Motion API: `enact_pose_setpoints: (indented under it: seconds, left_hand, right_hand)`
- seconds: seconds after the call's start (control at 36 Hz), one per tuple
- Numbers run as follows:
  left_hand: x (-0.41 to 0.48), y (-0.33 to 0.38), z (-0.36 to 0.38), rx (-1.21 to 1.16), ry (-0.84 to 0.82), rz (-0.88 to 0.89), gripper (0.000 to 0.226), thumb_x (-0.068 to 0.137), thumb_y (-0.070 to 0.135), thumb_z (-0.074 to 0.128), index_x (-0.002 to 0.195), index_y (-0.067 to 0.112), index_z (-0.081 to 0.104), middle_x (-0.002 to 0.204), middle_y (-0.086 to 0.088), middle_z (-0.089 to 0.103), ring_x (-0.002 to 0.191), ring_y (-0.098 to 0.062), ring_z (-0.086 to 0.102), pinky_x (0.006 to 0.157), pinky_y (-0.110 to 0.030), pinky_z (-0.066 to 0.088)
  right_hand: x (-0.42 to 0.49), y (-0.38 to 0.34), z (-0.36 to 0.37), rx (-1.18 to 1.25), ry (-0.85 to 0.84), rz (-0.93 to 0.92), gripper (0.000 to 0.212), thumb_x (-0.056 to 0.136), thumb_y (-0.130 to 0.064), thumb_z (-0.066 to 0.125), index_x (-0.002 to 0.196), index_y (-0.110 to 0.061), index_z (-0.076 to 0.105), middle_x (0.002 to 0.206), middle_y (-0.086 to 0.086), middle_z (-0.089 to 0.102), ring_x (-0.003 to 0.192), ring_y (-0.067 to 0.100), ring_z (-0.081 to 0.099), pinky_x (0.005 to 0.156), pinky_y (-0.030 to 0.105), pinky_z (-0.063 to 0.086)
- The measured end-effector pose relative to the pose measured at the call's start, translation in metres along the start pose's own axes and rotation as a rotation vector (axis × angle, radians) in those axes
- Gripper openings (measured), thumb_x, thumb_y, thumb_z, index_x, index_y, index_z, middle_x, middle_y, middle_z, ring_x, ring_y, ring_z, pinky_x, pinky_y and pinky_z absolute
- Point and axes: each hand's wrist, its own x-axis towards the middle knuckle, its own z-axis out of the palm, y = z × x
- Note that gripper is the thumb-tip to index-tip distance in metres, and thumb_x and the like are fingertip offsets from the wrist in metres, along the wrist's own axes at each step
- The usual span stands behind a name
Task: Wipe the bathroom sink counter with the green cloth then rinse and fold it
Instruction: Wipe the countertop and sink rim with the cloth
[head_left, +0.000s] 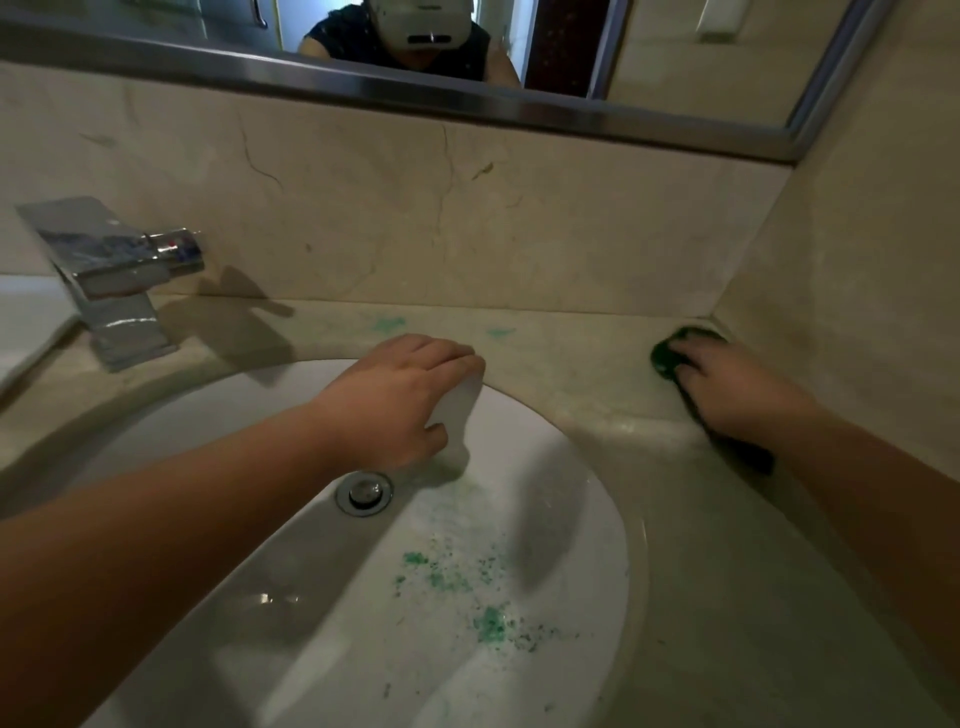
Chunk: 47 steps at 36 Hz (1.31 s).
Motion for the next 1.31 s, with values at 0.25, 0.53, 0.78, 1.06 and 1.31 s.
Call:
enact_pose_setpoints:
  seconds: [0.25, 0.53, 0.78, 1.06, 1.31]
  left_hand:
    - [0.001, 0.004, -0.004, 0.015, -0.048, -0.018, 0.086, 0.082, 0.043, 0.065, 0.160, 0.021, 0.036, 0.160, -0.001, 0.043, 0.142, -0.026, 0.040, 0.121, -0.042, 0.031]
    - [-0.039, -0.031, -0.047, 0.042, -0.192, -0.080, 0.085, 0.096, 0.034, 0.065, 0.167, 0.030, 0.018, 0.173, 0.005, 0.019, 0.156, -0.019, 0.025, 0.122, -0.028, 0.018]
    - [-0.066, -0.076, -0.043, 0.016, -0.217, -0.088, 0.088, 0.093, 0.031, 0.067, 0.166, 0.036, 0.018, 0.173, 0.018, 0.009, 0.158, -0.007, 0.018, 0.120, -0.012, 0.005]
    - [-0.065, -0.086, -0.038, -0.059, -0.206, -0.087, 0.092, 0.091, 0.033, 0.067, 0.165, 0.045, 0.014, 0.172, 0.025, 0.009, 0.156, -0.002, 0.019, 0.120, -0.017, 0.014]
    - [-0.060, -0.093, -0.049, -0.177, -0.192, -0.182, 0.091, 0.091, 0.026, 0.071, 0.163, 0.044, 0.020, 0.170, 0.015, 0.027, 0.150, -0.011, 0.037, 0.117, -0.020, 0.024]
  right_hand:
    - [-0.030, -0.084, 0.041, 0.051, -0.089, -0.348, 0.048, 0.108, -0.016, 0.041, 0.156, -0.021, 0.043, 0.168, -0.004, 0.029, 0.155, 0.017, 0.023, 0.123, 0.028, 0.013]
    - [-0.040, -0.089, -0.038, 0.296, -0.021, -0.472, 0.039, 0.103, -0.013, 0.055, 0.134, -0.034, 0.068, 0.135, -0.022, 0.060, 0.120, -0.001, 0.055, 0.107, 0.025, 0.044]
    - [0.020, -0.046, 0.010, -0.059, -0.161, -0.260, 0.049, 0.108, -0.037, 0.043, 0.156, -0.030, 0.041, 0.163, -0.001, 0.037, 0.146, 0.022, 0.036, 0.118, 0.030, 0.023]
    - [0.066, -0.070, 0.039, -0.081, 0.032, 0.021, 0.050, 0.109, -0.033, 0.032, 0.154, -0.015, 0.043, 0.152, 0.020, 0.035, 0.132, 0.040, 0.034, 0.113, 0.041, 0.030]
    - [0.045, -0.170, 0.061, 0.022, -0.033, -0.379, 0.046, 0.107, -0.033, 0.040, 0.152, -0.025, 0.047, 0.150, 0.006, 0.039, 0.134, 0.027, 0.036, 0.114, 0.035, 0.029]
